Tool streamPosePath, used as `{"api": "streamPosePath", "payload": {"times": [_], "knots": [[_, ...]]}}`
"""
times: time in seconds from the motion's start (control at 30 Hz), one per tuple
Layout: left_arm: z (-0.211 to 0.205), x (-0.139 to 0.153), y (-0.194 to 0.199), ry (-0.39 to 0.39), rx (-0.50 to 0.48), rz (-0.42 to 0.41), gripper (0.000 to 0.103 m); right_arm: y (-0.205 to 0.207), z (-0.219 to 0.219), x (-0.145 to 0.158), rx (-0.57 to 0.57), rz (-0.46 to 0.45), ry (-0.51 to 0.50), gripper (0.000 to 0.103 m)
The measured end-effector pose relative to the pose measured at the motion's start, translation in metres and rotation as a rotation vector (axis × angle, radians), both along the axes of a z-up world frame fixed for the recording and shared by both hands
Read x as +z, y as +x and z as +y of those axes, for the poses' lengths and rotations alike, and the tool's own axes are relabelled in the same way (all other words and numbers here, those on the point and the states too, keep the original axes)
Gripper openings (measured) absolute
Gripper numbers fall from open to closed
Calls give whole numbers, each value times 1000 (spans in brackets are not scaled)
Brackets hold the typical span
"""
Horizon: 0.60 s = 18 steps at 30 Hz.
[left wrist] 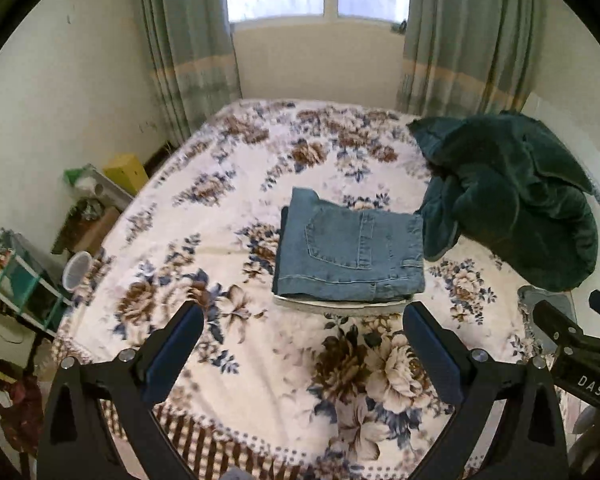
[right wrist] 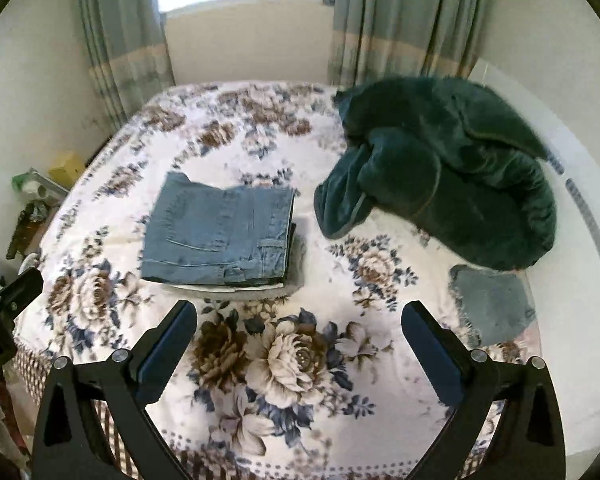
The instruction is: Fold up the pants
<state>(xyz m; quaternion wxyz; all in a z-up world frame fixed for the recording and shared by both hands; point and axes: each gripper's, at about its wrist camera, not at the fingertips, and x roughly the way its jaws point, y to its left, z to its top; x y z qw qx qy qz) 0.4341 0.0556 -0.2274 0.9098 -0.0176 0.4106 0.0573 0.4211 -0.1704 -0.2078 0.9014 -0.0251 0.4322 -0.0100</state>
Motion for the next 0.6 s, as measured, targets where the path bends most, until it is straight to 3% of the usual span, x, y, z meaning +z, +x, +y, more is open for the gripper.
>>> {"api": "streamPosePath", "payload": {"times": [0.33, 0.6], "knots": [[-12, 80, -104, 2, -7, -94, 102, -136, -15, 120, 52, -127, 0, 103], [-9, 113, -156, 4, -15, -143, 102, -208, -15, 166, 52, -163, 31, 103]]}}
